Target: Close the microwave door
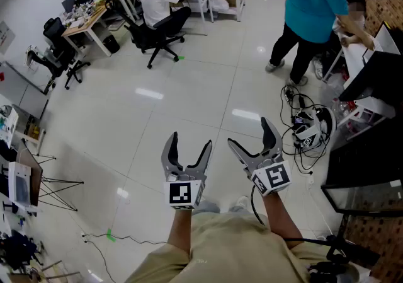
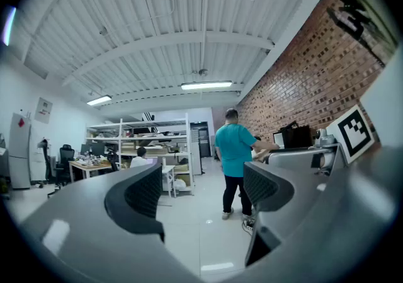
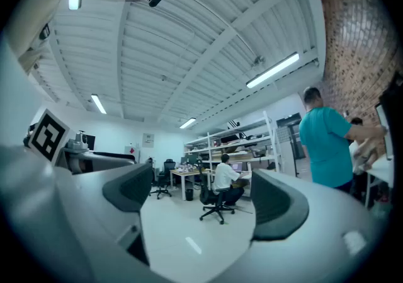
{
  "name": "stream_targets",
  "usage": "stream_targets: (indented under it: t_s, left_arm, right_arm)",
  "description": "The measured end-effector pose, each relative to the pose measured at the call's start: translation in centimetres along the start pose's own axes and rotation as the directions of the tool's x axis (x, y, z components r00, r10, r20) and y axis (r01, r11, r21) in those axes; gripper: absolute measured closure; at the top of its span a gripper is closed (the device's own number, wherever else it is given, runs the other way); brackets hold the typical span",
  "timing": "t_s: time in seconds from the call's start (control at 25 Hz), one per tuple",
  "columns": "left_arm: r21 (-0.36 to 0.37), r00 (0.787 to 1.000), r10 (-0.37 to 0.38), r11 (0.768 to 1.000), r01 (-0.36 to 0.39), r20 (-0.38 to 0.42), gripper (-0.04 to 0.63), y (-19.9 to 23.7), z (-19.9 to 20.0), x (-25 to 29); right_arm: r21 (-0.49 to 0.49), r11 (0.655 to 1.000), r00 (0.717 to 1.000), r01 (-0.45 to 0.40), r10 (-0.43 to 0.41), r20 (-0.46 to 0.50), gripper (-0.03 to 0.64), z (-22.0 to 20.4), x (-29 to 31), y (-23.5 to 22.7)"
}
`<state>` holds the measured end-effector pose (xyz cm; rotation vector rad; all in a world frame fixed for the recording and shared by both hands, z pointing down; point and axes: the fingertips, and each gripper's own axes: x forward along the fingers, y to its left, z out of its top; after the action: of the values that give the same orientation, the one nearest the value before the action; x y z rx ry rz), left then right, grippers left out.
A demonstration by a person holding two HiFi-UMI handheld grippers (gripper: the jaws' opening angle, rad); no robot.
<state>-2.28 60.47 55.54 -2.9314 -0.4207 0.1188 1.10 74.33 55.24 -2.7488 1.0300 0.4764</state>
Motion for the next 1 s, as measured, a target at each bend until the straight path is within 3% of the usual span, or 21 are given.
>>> stream_targets:
  t_s: [0.08,0.24,0.32,0.44,0.56,0.64,0.72,0.76,0.92,1.0]
  left_arm:
    - [0.001,0.995,0.031,1.0,-0.031,0.095,0.19,2.2,0.5,-1.4]
    - [-0.011,0.975,0.12,0.993,-0.12,0.185,0.196,9.5,-0.4,-6.8]
    - [-0.01,0.97,0.171,0.985,-0.172,0.172,0.196,13.3,-1.8,-9.9]
    - [0.025,0.942,0.247,0.965,-0.26,0.229,0.196,16.2,-1.8,-12.2]
    - [0.049,0.914,0.333,0.934,-0.353,0.23,0.196,18.7,-1.7,-14.9]
    - [0.045,0.892,0.408,0.905,-0.424,0.196,0.198,20.4,-2.8,-16.8]
    - [0.01,0.863,0.499,0.865,-0.501,0.073,0.202,22.1,-4.0,-18.3]
    - [0.006,0.842,0.539,0.842,-0.54,0.031,0.204,23.0,-4.0,-18.8]
    - [0.014,0.744,0.669,0.743,-0.669,-0.003,0.204,26.1,-2.9,-19.5]
    - [0.036,0.69,0.723,0.689,-0.724,0.034,0.205,27.3,-2.5,-19.6]
  right_arm:
    - [0.004,0.999,0.999,-0.043,0.043,0.007,0.138,-0.4,1.3,2.5]
    - [-0.016,0.986,0.986,-0.165,0.165,0.006,0.138,-2.0,4.6,11.6]
    - [-0.016,0.971,0.971,-0.238,0.239,0.006,0.14,-3.7,6.8,16.4]
    - [0.027,0.941,0.942,-0.337,0.336,0.014,0.141,-5.1,9.4,19.8]
    - [0.037,0.909,0.91,-0.415,0.415,0.02,0.142,-5.6,11.8,22.9]
    - [0.049,0.87,0.871,-0.491,0.491,0.027,0.143,-6.7,13.2,25.6]
    - [0.074,0.818,0.821,-0.571,0.569,0.046,0.144,-7.2,15.3,28.1]
    - [0.088,0.792,0.797,-0.604,0.602,0.053,0.149,-7.3,16.5,29.3]
    - [0.149,0.676,0.689,-0.721,0.723,0.05,0.164,-7.7,20.4,32.7]
    - [0.172,0.614,0.63,-0.77,0.775,0.053,0.166,-8.0,22.1,33.7]
